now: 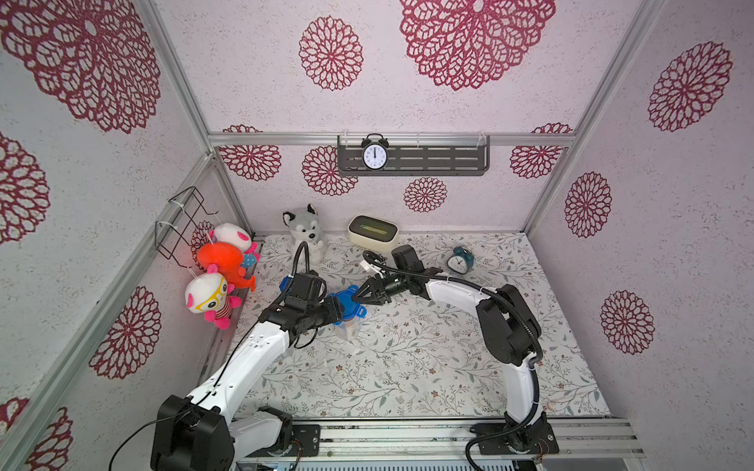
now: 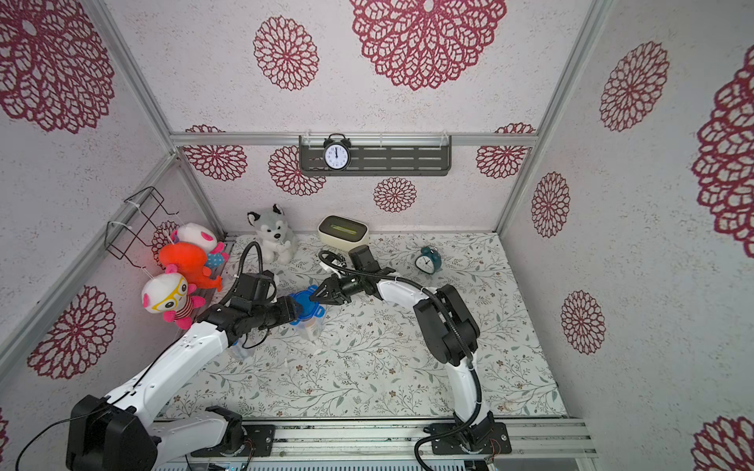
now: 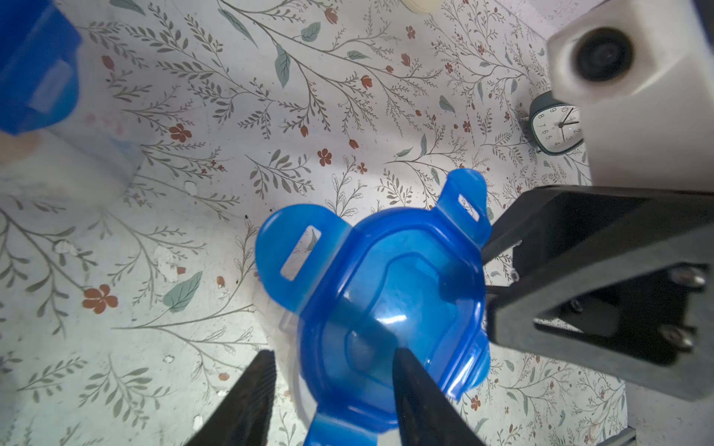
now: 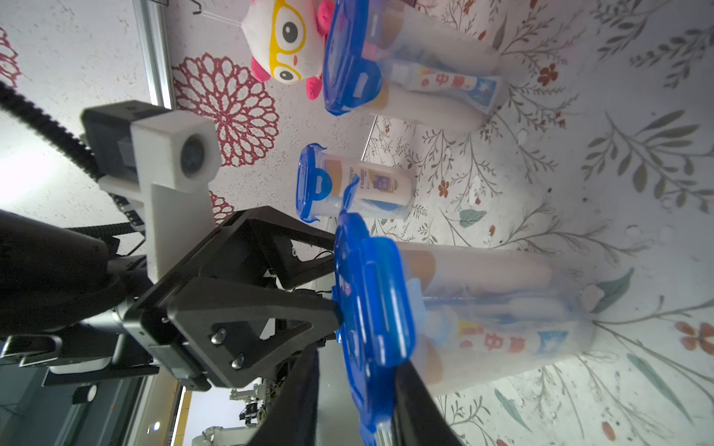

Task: Pack away toiletry kits
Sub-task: Close the lid on the container.

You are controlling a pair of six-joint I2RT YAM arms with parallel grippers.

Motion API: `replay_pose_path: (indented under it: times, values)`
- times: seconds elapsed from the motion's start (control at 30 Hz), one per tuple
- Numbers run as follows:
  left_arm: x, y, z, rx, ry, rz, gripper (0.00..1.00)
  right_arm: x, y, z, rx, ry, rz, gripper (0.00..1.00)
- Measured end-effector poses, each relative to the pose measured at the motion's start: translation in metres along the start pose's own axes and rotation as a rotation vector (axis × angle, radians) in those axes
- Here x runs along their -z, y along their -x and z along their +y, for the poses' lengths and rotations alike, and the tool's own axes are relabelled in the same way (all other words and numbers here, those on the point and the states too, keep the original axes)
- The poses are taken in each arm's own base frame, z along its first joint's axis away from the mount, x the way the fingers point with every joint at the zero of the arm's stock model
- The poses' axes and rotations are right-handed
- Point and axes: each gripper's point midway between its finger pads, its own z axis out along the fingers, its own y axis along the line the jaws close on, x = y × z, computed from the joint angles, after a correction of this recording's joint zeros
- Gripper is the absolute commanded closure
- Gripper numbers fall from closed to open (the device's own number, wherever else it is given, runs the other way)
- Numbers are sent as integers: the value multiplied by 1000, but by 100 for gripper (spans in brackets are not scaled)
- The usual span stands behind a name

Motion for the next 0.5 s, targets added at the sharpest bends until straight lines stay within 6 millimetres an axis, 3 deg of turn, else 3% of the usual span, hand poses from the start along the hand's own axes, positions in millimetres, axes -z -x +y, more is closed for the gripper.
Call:
replay_pose_path:
  times: [0.3, 0.5]
  values:
    - [4, -3, 10, 10, 52, 3, 51, 9, 4, -25, -2, -178, -88, 48]
    - [4, -3, 11, 11, 58, 1, 51, 44, 1, -7, 179, -302, -228, 38]
